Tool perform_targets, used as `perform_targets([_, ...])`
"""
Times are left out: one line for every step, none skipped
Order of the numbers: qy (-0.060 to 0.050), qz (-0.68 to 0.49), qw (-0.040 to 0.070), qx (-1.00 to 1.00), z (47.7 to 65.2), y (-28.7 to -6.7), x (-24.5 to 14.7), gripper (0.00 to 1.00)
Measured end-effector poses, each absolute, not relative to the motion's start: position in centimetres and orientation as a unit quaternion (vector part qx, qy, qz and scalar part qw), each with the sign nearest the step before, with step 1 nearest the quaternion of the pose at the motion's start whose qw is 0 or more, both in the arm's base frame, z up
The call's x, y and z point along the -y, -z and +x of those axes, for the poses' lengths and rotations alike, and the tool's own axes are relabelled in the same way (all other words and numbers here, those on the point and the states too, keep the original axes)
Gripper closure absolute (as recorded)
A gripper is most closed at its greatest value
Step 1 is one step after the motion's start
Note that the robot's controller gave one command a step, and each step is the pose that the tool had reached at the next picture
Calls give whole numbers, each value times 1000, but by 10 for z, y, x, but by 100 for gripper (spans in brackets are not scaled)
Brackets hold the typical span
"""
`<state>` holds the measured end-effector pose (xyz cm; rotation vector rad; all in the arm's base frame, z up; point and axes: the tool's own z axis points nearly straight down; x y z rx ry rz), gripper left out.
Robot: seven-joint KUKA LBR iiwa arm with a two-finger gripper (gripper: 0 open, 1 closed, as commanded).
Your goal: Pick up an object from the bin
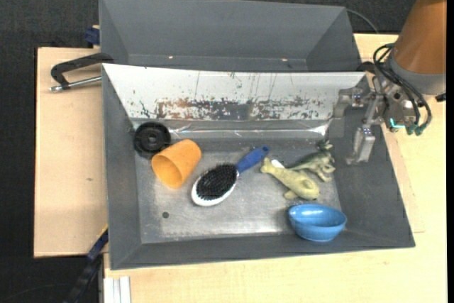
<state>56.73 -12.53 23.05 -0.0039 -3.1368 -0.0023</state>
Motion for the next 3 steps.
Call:
perform_targets([2, -83, 3, 997, 556, -131, 99, 0])
perform_targets([2, -126, 5, 992, 545, -69, 82, 0])
perform_targets([1, -124, -1, 992, 549, -74, 83, 100])
